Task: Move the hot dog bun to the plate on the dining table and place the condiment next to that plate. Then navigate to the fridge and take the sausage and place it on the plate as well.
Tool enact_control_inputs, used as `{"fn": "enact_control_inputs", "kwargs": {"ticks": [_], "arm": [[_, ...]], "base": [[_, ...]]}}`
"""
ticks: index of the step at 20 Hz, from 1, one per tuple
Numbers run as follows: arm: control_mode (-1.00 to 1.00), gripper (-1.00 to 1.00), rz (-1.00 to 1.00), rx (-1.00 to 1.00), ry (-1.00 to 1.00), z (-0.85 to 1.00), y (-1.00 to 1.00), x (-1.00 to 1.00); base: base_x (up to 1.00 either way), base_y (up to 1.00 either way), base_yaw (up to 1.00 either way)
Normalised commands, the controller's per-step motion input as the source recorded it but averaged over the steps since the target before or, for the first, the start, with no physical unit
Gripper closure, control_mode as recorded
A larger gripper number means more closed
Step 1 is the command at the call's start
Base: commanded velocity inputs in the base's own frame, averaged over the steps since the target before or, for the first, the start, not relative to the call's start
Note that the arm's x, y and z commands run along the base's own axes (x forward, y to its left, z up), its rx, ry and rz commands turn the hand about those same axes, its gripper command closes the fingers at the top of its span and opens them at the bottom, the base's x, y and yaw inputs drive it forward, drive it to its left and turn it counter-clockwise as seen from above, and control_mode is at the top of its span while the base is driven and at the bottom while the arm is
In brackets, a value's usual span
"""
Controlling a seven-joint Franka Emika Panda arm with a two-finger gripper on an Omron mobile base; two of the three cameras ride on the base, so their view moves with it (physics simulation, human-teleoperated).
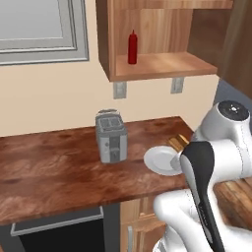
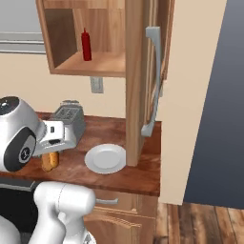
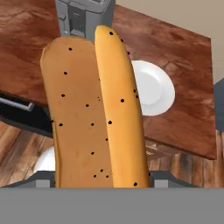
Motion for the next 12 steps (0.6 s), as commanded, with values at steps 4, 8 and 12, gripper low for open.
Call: {"fn": "enact_control_inputs", "kwargs": {"ticks": [4,8,12], "arm": [[1.0,1.0,0.0,0.0,0.0,0.0,0.0,0.0],[1.0,1.0,0.0,0.0,0.0,0.0,0.0,0.0],[1.0,1.0,0.0,0.0,0.0,0.0,0.0,0.0]], "base": [[-0.24,0.23,-0.43],[-0.37,0.12,-0.61],[-0.63,0.18,-0.64]]}}
